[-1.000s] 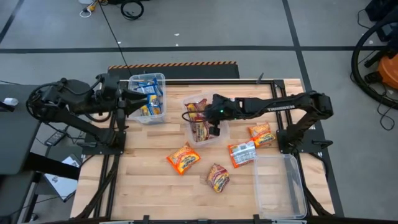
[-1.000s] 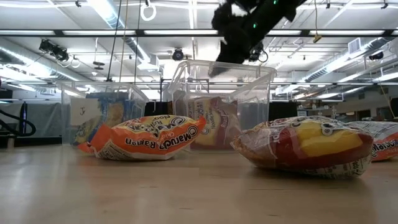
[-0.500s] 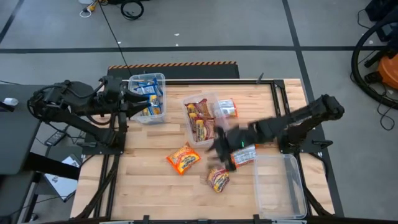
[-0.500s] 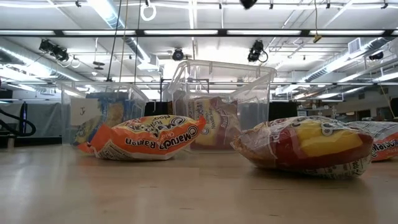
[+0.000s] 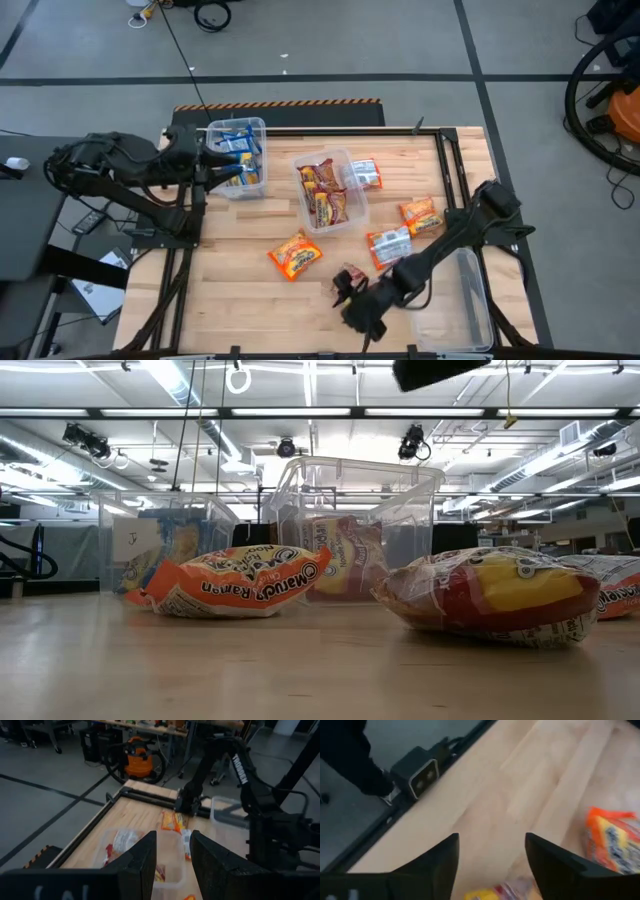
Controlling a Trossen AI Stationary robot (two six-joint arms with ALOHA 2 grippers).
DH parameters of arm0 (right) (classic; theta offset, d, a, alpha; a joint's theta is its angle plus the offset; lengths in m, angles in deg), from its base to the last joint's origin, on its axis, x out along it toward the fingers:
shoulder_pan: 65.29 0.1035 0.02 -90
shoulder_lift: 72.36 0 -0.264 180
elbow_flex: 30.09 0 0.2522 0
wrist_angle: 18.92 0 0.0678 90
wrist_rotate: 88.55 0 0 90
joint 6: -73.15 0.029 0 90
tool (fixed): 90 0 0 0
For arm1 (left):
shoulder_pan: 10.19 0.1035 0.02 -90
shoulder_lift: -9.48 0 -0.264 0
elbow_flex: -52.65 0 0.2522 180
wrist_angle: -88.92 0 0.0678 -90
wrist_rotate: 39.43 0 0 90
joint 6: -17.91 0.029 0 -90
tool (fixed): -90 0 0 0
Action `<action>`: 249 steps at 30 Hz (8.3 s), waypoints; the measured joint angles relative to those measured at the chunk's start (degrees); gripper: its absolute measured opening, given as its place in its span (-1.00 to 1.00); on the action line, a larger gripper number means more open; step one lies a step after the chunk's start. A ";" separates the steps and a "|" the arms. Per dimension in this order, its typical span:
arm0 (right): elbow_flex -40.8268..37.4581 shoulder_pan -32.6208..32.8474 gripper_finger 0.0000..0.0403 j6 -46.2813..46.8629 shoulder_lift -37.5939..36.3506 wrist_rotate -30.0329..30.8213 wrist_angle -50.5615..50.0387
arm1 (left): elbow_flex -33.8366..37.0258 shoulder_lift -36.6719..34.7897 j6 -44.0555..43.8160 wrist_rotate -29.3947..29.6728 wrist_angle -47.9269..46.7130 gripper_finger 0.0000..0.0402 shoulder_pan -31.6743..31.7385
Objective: Sort Maruchan noodles
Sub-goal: Put the red noodle pack into the middle transparent bin, then adjust the red noodle pack, then put the orange noodle pack into the bottom transparent bin
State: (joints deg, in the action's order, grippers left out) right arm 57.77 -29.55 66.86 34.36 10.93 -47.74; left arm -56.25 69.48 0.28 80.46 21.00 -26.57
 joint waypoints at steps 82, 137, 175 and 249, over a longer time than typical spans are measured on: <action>4.88 2.04 -0.89 7.10 -5.65 39.90 -13.56 | -0.02 0.80 1.59 -0.60 0.82 -0.39 0.02; -3.05 -51.10 -0.16 -1.48 -14.03 -23.30 -12.57 | -0.02 0.80 -3.46 5.03 8.16 -0.39 0.17; -3.07 -48.15 -0.84 -4.24 -9.45 -19.49 -11.25 | 0.00 0.67 0.31 5.03 6.06 -0.39 0.20; -58.31 -71.86 -0.15 64.67 -33.73 -3.08 33.60 | 0.00 3.42 2.84 5.92 6.25 -0.39 -3.67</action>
State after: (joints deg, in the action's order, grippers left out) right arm -0.54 -101.41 131.54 0.63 7.85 -14.14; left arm -56.25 72.90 3.12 86.37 27.25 -30.25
